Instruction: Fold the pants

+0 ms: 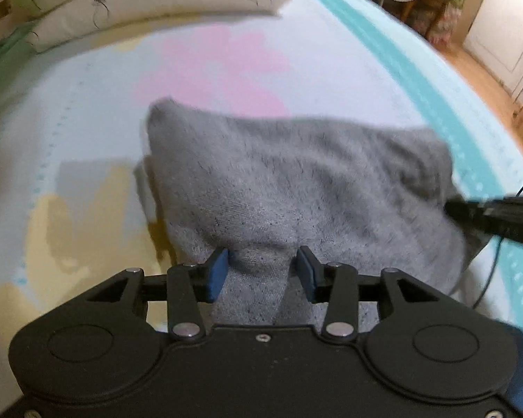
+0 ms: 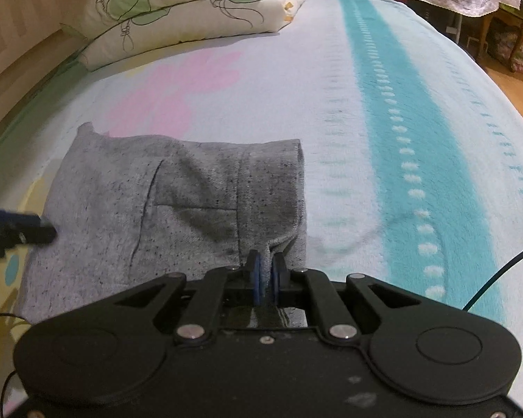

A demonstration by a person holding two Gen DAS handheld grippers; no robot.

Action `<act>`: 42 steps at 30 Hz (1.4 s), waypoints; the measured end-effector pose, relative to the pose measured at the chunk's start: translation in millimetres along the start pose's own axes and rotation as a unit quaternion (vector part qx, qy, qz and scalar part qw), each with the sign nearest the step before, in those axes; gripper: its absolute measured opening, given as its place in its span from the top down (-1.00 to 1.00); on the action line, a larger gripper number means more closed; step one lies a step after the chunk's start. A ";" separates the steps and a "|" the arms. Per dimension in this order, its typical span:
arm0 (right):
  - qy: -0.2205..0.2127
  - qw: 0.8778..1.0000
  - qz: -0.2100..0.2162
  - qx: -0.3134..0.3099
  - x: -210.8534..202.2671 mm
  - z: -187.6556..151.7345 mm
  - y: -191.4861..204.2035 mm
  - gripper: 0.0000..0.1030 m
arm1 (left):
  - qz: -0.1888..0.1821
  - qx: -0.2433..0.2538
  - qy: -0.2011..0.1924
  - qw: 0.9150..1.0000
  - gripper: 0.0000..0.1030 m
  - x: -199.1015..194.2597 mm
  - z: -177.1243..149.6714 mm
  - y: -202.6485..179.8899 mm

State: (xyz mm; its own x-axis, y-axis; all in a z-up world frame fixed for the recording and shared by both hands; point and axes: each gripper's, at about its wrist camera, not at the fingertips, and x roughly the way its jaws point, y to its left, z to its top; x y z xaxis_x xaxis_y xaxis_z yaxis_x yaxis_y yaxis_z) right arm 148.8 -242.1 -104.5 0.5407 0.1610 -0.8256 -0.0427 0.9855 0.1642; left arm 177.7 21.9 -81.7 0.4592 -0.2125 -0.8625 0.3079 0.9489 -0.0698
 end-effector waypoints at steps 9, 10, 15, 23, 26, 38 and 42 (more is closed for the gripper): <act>-0.001 1.000 -0.013 0.003 13.8 -6.0 -0.1 0.86 | 0.034 -0.003 0.000 0.999 -0.07 32.8 -11.0 -6.9; -0.002 1.000 -0.014 0.003 14.4 -6.4 0.1 0.85 | 0.038 -0.001 0.000 0.999 -0.08 32.8 -10.5 -8.1; -0.002 1.000 -0.023 -0.008 7.5 -5.1 5.2 0.79 | 0.041 0.010 -0.023 0.999 -0.17 16.3 -14.9 -6.8; -0.074 0.994 -0.064 -0.043 -29.9 -13.1 11.0 0.17 | 0.080 0.000 -0.074 0.994 -0.45 -23.1 -25.1 22.8; -0.087 0.995 -0.049 -0.028 -31.8 -12.0 5.5 0.15 | 0.076 -0.030 -0.072 0.994 -0.52 -24.0 -24.6 37.8; -0.051 0.999 0.001 0.013 12.8 -1.9 -10.1 0.08 | 0.038 -0.077 -0.010 0.996 -0.65 20.0 -23.1 58.0; -0.037 0.997 0.034 0.059 19.7 -1.4 -28.7 -0.05 | 0.029 -0.090 -0.005 0.996 -0.79 32.0 -23.0 62.2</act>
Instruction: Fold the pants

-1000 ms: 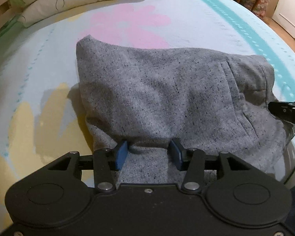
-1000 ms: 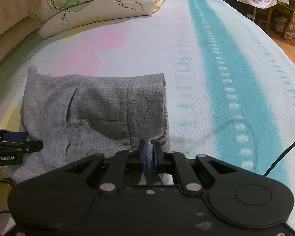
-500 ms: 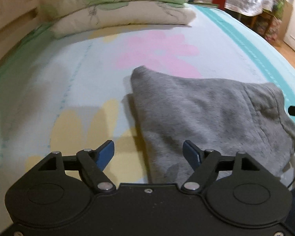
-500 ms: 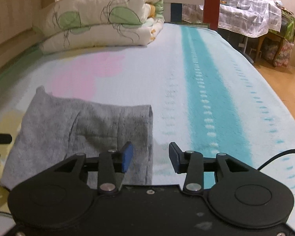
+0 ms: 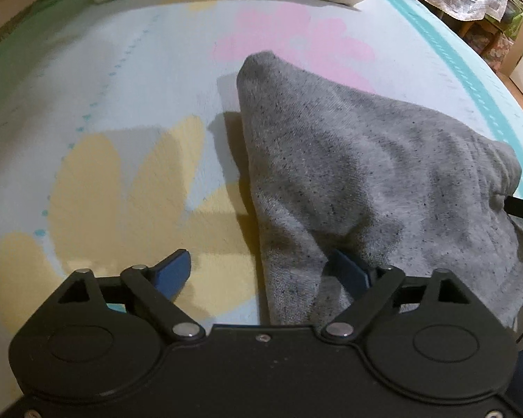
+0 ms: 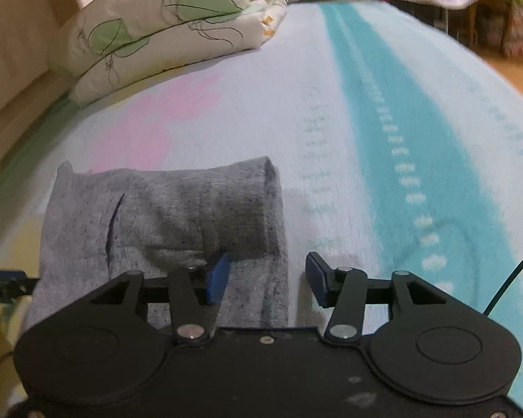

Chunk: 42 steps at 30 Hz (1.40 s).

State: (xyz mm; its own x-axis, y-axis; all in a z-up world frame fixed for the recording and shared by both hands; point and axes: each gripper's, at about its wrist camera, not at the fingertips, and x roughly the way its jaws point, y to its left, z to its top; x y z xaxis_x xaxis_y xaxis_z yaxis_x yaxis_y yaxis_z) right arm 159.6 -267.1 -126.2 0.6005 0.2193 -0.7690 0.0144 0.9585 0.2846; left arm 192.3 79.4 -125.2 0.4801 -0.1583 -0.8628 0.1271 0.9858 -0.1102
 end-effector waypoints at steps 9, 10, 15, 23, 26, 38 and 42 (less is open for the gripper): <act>0.039 0.993 0.053 0.094 9.5 11.2 -23.8 -0.05 | -0.020 -0.008 -0.014 1.000 -0.98 5.7 -4.2 10.6; 0.040 0.994 0.057 0.090 10.4 11.7 -21.5 0.12 | -0.021 -0.008 -0.014 1.000 -0.98 5.8 -3.9 10.4; 0.027 0.996 0.069 0.058 5.3 11.3 -8.5 0.60 | -0.103 -0.016 -0.021 0.994 0.61 -2.8 -0.1 14.3; -0.003 0.999 0.015 -0.034 -17.4 9.5 25.2 0.70 | -0.066 0.002 -0.052 0.996 0.80 -29.4 4.9 -1.1; -0.018 0.998 0.007 -0.052 -23.6 11.1 33.7 0.71 | -0.063 0.002 -0.074 0.995 0.80 -41.5 4.9 -1.2; -0.036 0.993 0.045 -0.107 -3.2 43.6 97.7 0.74 | 0.027 -0.002 -0.130 0.991 0.80 -63.7 28.9 43.9; -0.038 0.990 0.072 -0.113 24.1 60.9 138.7 0.76 | 0.058 -0.032 -0.129 0.989 0.80 -61.1 34.3 79.6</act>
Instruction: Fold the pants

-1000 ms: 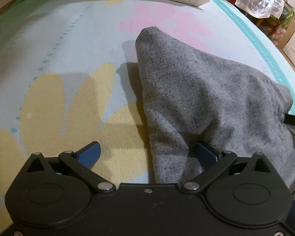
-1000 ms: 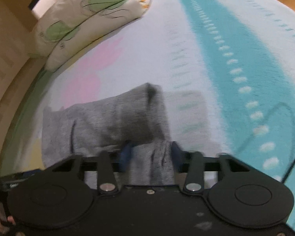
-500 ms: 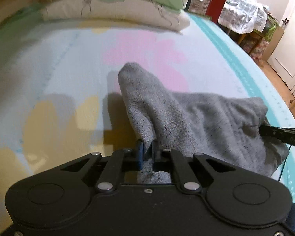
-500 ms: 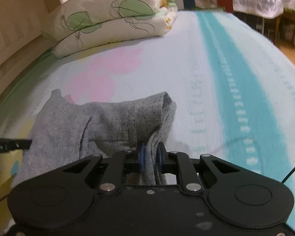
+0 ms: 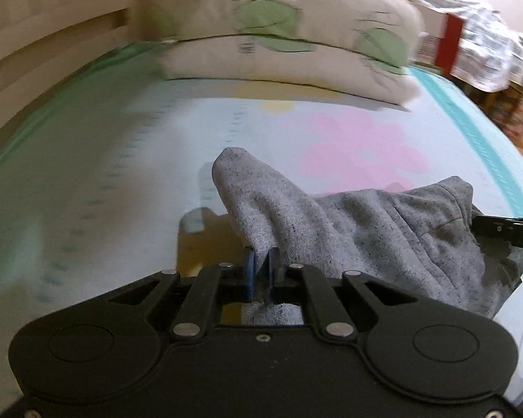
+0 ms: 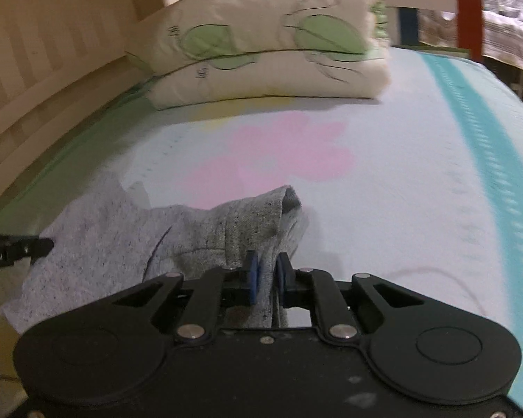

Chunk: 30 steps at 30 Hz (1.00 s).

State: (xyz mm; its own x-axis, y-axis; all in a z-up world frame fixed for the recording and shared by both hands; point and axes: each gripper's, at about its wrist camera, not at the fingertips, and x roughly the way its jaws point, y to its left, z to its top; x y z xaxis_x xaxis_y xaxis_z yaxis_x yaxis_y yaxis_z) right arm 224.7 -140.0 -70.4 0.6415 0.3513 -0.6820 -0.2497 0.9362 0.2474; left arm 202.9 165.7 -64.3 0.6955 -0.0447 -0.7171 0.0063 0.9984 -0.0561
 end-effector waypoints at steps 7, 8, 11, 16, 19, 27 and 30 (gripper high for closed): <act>0.067 0.996 -0.047 0.021 47.2 5.8 20.5 0.66 | 0.052 -0.060 0.103 0.992 0.71 26.2 -24.0 49.7; 0.064 0.996 -0.055 0.019 44.7 4.6 20.0 0.66 | 0.059 -0.062 0.106 0.991 0.71 23.1 -26.9 52.1; 0.042 0.996 -0.085 0.005 26.5 4.7 23.8 0.60 | 0.063 -0.056 0.092 0.992 0.70 8.7 -27.8 46.1; 0.005 0.998 -0.059 -0.027 -1.0 8.8 51.1 0.47 | 0.044 -0.021 0.071 0.996 0.24 -12.0 -15.7 11.8; 0.000 0.998 -0.042 -0.050 -13.7 4.8 75.6 0.40 | 0.039 -0.008 0.050 0.998 -0.07 -23.1 -11.7 -7.2; 0.006 0.999 -0.024 -0.031 13.5 13.2 89.8 0.35 | 0.051 -0.027 0.086 0.995 -0.12 11.5 -10.9 -25.5; 0.028 0.998 -0.042 -0.025 35.8 8.4 85.9 0.35 | 0.054 -0.039 0.116 0.991 -0.14 32.9 -18.9 -24.3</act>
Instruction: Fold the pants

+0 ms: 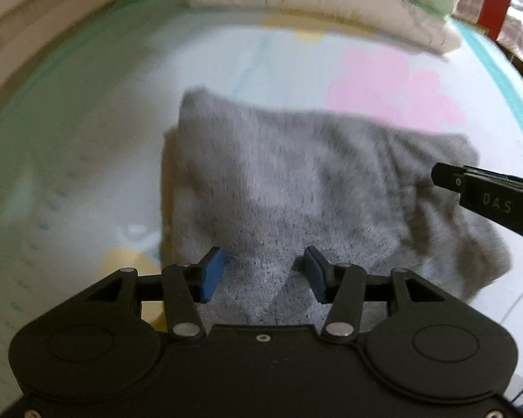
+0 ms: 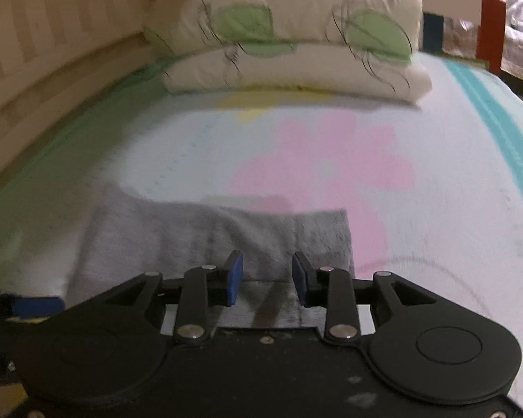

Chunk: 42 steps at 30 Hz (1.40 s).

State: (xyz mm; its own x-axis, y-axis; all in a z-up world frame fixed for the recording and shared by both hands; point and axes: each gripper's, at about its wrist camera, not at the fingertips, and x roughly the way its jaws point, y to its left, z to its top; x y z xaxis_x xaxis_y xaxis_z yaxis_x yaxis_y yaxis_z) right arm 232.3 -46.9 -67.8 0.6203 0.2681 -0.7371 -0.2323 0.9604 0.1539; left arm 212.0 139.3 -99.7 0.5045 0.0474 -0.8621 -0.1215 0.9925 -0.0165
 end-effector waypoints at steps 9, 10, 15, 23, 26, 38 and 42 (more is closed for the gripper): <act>0.019 1.000 -0.012 -0.008 6.9 -13.6 -7.5 0.29 | 0.020 0.005 -0.006 1.000 -0.24 0.7 -4.0 -5.1; 0.010 1.000 -0.012 -0.002 -0.4 -15.5 -8.0 0.29 | 0.017 -0.001 -0.007 1.000 -0.23 -4.7 -5.1 -3.4; -0.029 0.999 -0.017 -0.003 -47.9 -29.9 -1.6 0.28 | 0.015 -0.017 -0.024 0.999 -0.22 -29.6 -15.0 1.6; -0.037 0.999 -0.003 0.007 -100.8 -51.0 3.9 0.27 | 0.031 -0.017 -0.051 0.998 -0.22 -64.2 -41.6 -2.1; -0.048 0.999 -0.002 0.013 -113.1 -58.5 4.6 0.27 | 0.031 -0.016 -0.061 0.998 -0.22 -75.1 -49.1 -4.5; -0.073 0.997 0.005 0.006 -147.8 -75.6 9.5 0.27 | 0.019 -0.021 -0.069 0.997 -0.23 -101.5 -68.4 -12.7; -0.071 0.997 0.008 0.000 -152.9 -80.1 11.6 0.27 | 0.023 -0.023 -0.066 0.997 -0.23 -104.7 -75.3 -16.3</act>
State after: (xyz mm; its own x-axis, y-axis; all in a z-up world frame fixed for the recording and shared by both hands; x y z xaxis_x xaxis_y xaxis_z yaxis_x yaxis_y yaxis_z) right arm 74.8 -82.8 -6.0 0.7165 0.2919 -0.6336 -0.2430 0.9558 0.1655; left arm 96.8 109.6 -47.2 0.6046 0.1098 -0.7889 -0.1849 0.9827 -0.0049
